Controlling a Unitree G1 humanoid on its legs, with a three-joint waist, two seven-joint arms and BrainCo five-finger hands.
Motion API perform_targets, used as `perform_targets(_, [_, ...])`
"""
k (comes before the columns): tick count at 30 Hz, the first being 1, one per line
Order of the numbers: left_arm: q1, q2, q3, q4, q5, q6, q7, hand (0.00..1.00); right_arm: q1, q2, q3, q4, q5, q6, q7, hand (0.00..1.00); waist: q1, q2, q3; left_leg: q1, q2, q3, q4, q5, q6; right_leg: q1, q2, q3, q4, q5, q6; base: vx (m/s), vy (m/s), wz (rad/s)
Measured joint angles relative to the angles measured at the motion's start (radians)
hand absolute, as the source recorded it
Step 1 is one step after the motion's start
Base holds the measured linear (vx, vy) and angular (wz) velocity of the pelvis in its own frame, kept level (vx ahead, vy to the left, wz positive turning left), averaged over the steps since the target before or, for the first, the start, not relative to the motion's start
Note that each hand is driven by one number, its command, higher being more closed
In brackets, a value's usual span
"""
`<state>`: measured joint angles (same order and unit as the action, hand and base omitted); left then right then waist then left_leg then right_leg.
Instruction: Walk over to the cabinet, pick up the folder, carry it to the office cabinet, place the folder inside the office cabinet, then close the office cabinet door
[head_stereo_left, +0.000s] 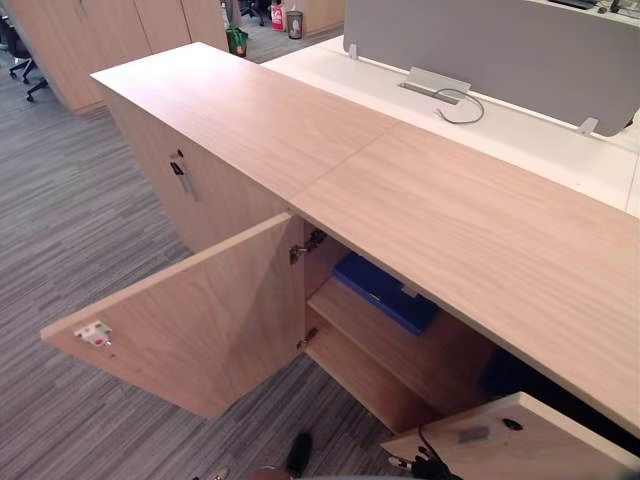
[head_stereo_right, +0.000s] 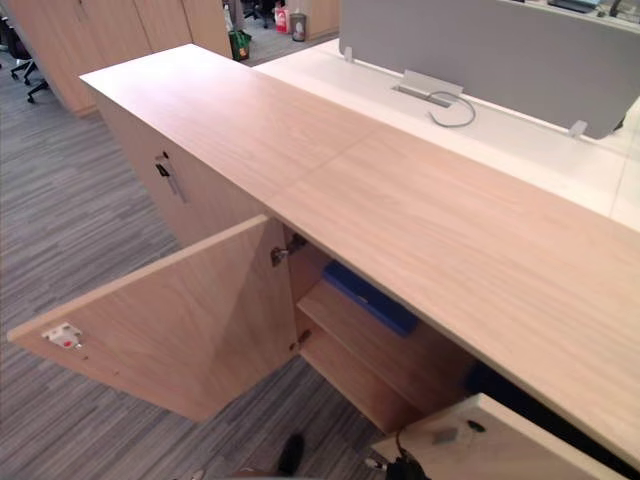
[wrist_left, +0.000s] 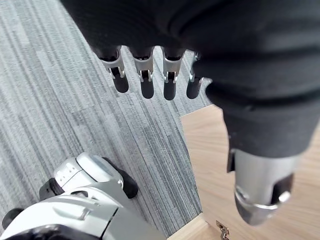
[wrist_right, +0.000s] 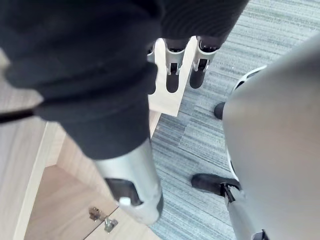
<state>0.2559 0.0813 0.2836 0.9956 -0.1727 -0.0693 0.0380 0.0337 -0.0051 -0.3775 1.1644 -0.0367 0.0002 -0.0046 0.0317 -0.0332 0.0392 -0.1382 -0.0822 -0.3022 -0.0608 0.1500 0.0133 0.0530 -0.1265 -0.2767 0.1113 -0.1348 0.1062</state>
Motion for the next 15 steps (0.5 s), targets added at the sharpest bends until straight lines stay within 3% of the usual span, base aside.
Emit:
perform_targets(2, [-0.02, 0.002, 0.008, 0.012, -0.022, 0.0, 0.004, 0.0, -0.002, -0.006, -0.036, 0.01, 0.022, 0.0, -0.004, 0.0, -0.017, -0.002, 0.013, -0.063, 0.035, 0.161, 0.146, -0.082, -0.004, 0.003, -0.004, -0.053, 0.0, 0.0, -0.013, -0.04, -0.132, 0.44])
perform_targets(4, [-0.022, 0.0, 0.009, 0.009, -0.024, -0.001, 0.004, 0.0, -0.001, -0.021, -0.044, 0.017, 0.031, 0.0, -0.006, 0.0, -0.019, -0.003, 0.014, -0.133, 0.106, 0.393, 0.453, -0.222, -0.003, 0.0, -0.028, -0.084, 0.008, -0.009, -0.03, 0.03, -0.021, 0.28])
perform_targets(5, [-0.019, 0.0, 0.009, 0.009, -0.023, -0.001, 0.004, 0.0, -0.001, -0.021, -0.06, 0.017, 0.045, 0.0, -0.006, 0.0, -0.021, -0.001, 0.014, -0.134, 0.137, 0.467, 0.533, -0.278, -0.004, 0.001, -0.034, -0.099, 0.015, -0.011, -0.029, 0.08, 0.055, 0.32])
perform_targets(7, [-0.026, -0.006, 0.007, 0.009, -0.02, -0.002, 0.002, 0.0, 0.0, -0.022, -0.098, 0.017, 0.092, 0.0, -0.006, 0.0, -0.04, 0.017, 0.022, -0.118, 0.187, 0.587, 0.536, -0.357, -0.019, 0.003, -0.036, -0.143, 0.036, -0.024, -0.01, 0.12, 0.141, 0.72])
perform_targets(8, [-0.036, 0.002, 0.005, 0.013, -0.015, -0.001, -0.001, 0.0, -0.005, -0.01, -0.134, 0.016, 0.107, -0.001, -0.007, 0.0, -0.044, 0.012, 0.033, -0.102, 0.16, 0.604, 0.465, -0.355, 0.009, -0.005, -0.045, -0.164, 0.055, -0.035, 0.003, 0.13, 0.169, 0.82])
perform_targets(10, [-0.037, 0.016, 0.004, 0.011, -0.013, -0.002, -0.003, 0.0, -0.002, 0.014, -0.166, 0.019, 0.135, 0.001, -0.007, 0.0, -0.039, -0.014, 0.041, -0.054, 0.1, 0.583, 0.328, -0.283, 0.019, -0.018, -0.065, -0.159, 0.04, -0.021, -0.018, 0.08, 0.118, 0.6])
perform_targets(12, [-0.044, 0.019, -0.015, 0.012, 0.026, 0.0, -0.003, 0.0, -0.003, 0.021, -0.187, 0.016, 0.164, 0.0, -0.01, 0.0, -0.047, -0.011, 0.04, 0.001, 0.056, 0.539, 0.171, -0.197, 0.031, -0.028, -0.042, -0.156, -0.005, -0.014, -0.028, 0.04, 0.052, 0.65])
perform_targets(15, [-0.045, 0.021, -0.03, 0.015, 0.05, 0.0, -0.003, 0.0, -0.003, 0.02, -0.188, 0.016, 0.183, 0.0, -0.018, 0.0, -0.052, -0.006, 0.038, 0.042, 0.031, 0.502, 0.102, -0.161, 0.024, -0.017, -0.031, -0.154, -0.029, 0.018, -0.03, 0.01, -0.018, 0.41])
